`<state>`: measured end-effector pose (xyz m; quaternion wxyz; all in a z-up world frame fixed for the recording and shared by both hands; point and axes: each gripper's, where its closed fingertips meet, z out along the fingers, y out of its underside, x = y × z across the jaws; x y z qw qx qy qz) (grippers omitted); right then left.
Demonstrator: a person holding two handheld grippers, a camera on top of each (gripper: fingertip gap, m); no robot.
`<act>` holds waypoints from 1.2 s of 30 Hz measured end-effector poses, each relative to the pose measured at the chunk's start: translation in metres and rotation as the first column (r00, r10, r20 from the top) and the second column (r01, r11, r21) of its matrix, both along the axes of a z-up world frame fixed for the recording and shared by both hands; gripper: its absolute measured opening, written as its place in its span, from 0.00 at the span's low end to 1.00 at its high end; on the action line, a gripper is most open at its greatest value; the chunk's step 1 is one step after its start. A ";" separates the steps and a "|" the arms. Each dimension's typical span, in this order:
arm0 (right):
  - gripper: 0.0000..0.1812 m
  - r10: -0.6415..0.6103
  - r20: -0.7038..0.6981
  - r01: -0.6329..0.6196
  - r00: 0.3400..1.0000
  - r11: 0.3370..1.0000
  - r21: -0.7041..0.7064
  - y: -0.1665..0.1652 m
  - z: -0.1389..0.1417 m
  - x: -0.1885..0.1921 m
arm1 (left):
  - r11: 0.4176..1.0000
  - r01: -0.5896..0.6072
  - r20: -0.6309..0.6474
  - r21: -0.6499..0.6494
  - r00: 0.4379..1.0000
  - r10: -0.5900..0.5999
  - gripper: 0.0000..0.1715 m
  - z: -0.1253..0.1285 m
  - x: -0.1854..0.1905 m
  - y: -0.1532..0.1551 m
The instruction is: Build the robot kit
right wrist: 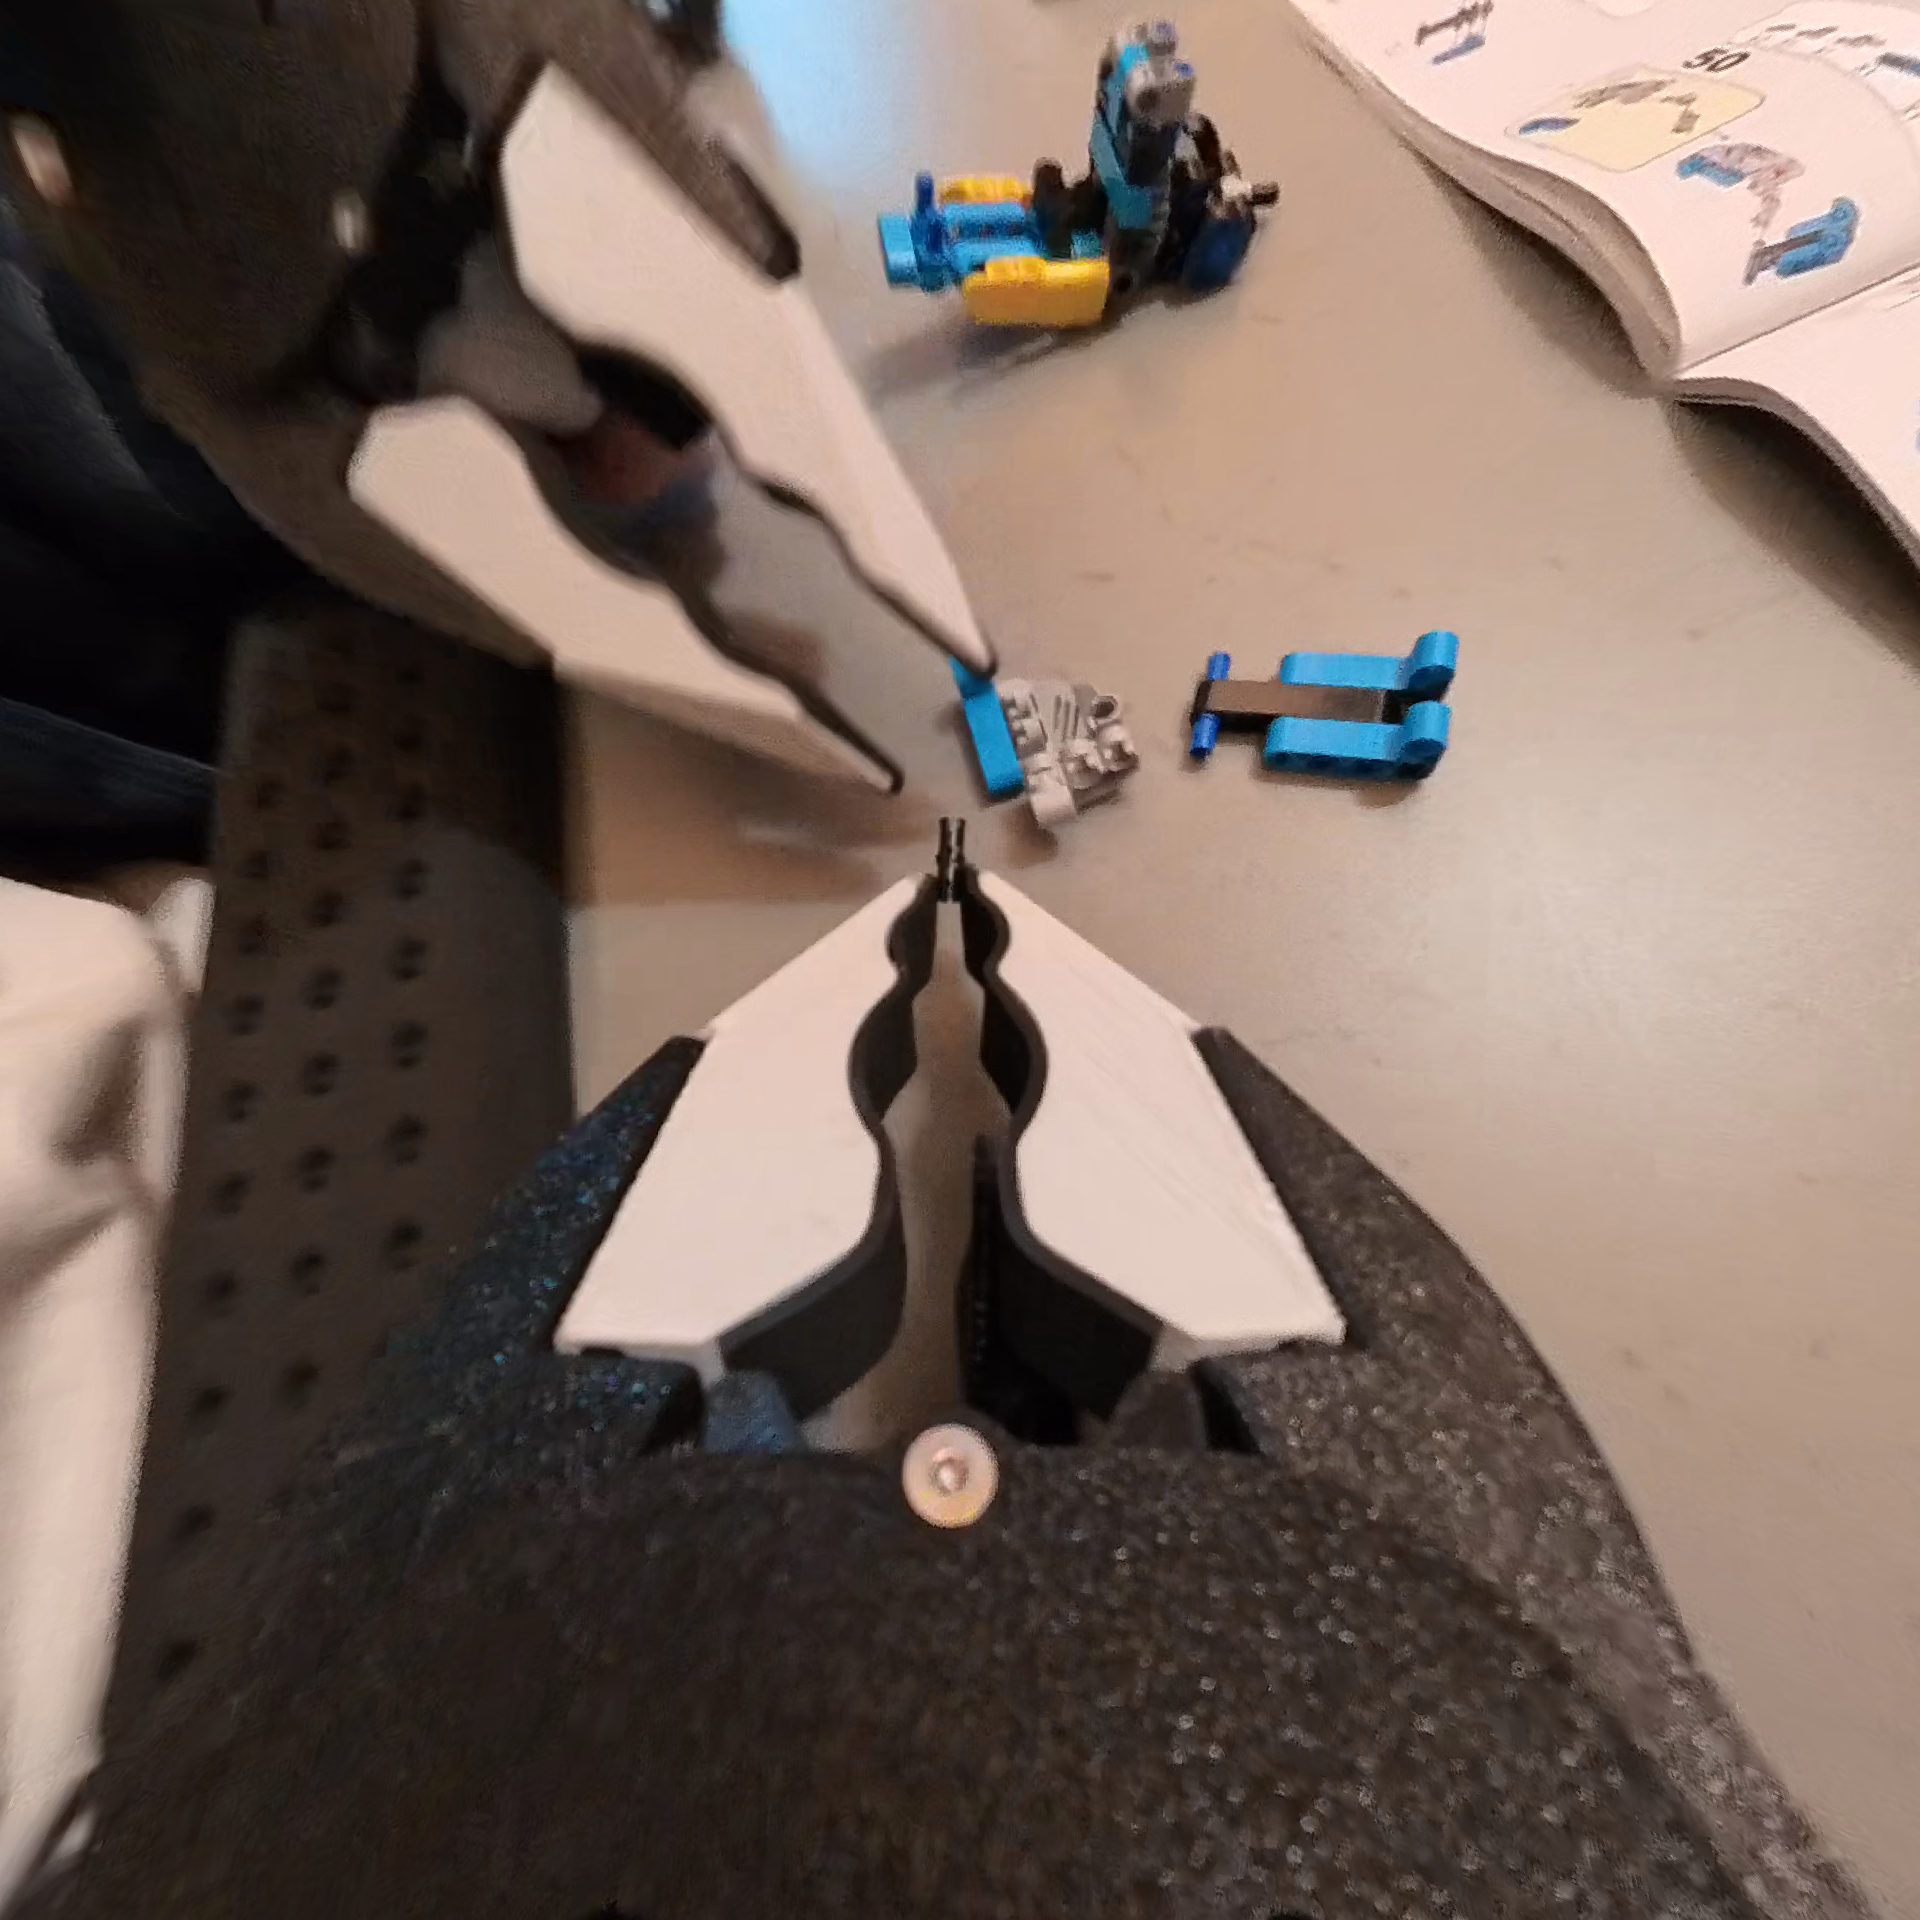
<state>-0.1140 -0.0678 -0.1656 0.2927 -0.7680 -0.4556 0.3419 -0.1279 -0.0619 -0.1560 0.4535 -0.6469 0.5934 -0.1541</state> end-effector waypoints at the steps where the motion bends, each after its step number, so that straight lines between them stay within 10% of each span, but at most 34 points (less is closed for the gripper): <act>1: 0.02 0.013 -0.043 -0.014 0.999 0.999 -0.035 -0.003 0.005 -0.002 | 0.997 0.022 -0.023 0.073 1.000 -0.021 0.13 0.001 0.003 -0.003; 11: 0.02 0.052 -0.171 -0.068 0.984 0.994 -0.089 -0.012 0.028 -0.012 | 0.895 0.081 -0.138 0.439 0.990 -0.022 0.04 0.011 0.010 -0.007; 24: 0.03 -0.097 -0.305 0.096 0.947 0.995 -0.018 0.010 0.055 -0.021 | 0.900 -0.095 -0.028 0.425 0.993 0.118 0.02 0.035 0.003 0.012; 36: 0.02 -0.206 -0.426 0.067 0.881 0.945 -0.319 0.013 0.055 -0.023 | 0.729 -0.046 -0.173 0.683 0.960 0.222 0.01 0.037 0.001 0.019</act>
